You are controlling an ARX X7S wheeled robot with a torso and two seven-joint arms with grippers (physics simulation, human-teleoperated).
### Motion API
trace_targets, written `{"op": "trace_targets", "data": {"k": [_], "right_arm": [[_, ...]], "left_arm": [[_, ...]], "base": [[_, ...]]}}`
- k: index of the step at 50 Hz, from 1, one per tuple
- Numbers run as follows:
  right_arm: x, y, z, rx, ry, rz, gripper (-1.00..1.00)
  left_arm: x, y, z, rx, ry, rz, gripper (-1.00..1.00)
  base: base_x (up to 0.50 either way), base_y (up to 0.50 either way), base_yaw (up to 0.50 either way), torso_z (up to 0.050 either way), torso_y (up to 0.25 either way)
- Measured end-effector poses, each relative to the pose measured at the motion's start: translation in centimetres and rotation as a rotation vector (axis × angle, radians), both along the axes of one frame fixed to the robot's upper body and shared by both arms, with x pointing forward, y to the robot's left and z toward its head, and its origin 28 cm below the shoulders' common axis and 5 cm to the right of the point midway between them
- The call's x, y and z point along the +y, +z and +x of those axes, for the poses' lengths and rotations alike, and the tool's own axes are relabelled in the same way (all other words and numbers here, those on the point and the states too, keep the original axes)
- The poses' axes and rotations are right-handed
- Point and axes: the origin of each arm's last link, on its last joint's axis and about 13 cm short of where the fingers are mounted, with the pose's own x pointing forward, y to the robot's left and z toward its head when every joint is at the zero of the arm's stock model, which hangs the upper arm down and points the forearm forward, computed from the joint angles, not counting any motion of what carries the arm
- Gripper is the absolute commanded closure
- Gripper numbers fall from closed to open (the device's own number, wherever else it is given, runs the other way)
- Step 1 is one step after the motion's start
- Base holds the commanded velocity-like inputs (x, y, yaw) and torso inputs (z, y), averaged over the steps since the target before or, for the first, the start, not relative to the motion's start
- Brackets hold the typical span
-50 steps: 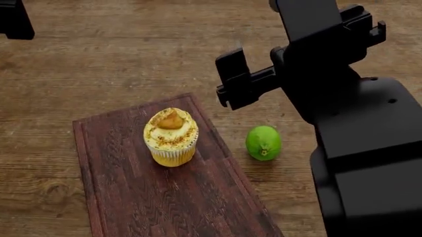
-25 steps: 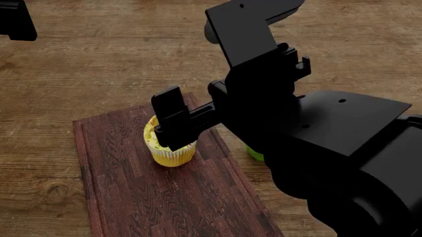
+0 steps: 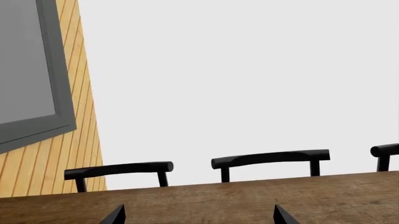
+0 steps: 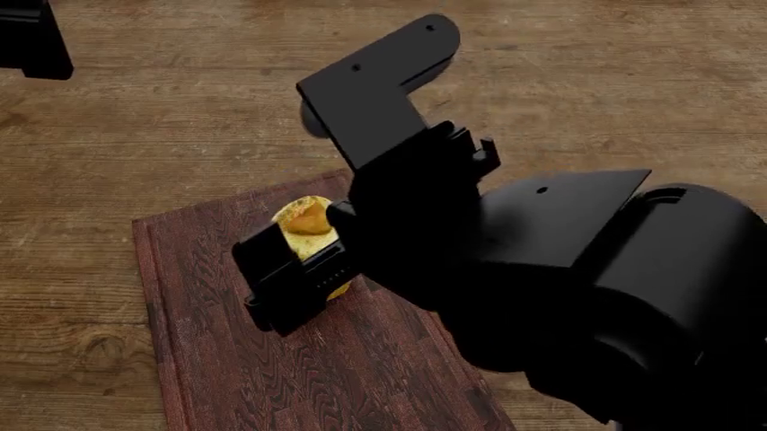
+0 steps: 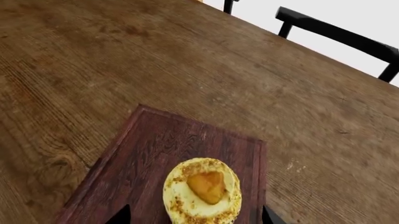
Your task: Clear the non-vegetable object off the cutting board and place the vegetables onto it.
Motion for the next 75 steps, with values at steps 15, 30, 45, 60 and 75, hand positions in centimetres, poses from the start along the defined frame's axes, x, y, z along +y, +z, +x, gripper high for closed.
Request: {"op": "trace_targets", "data": {"k": [15, 30, 45, 60, 75], "right_arm": [[0.1, -1.0, 1.6, 0.024, 0.011, -0.03, -1.0], [0.2, -2.1, 3.1, 0.041, 0.014, -0.061, -1.0], [0.4, -2.9, 4.3, 0.065, 0.025, -0.069, -1.0], [0.6, -3.7, 5.2, 0.092, 0.04, -0.056, -1.0], [0.9, -4.2, 5.8, 0.117, 0.065, -0.048, -1.0]], "left_arm": [[0.0, -0.1, 0.2, 0.003, -0.001, 0.0, -1.0], [0.0, -0.2, 0.3, 0.004, -0.001, 0.001, -1.0], [0.0, -0.1, 0.4, 0.001, 0.003, -0.002, -1.0], [0.0, 0.1, 0.4, -0.004, -0.001, -0.004, -1.0], [0.1, 0.2, 0.4, -0.007, 0.001, -0.005, -1.0]], "base": [[0.0, 0.0, 0.0, 0.0, 0.0], [0.0, 0.0, 0.0, 0.0, 0.0], [0.0, 0.0, 0.0, 0.0, 0.0], [0.0, 0.0, 0.0, 0.0, 0.0], [0.0, 0.0, 0.0, 0.0, 0.0]]}}
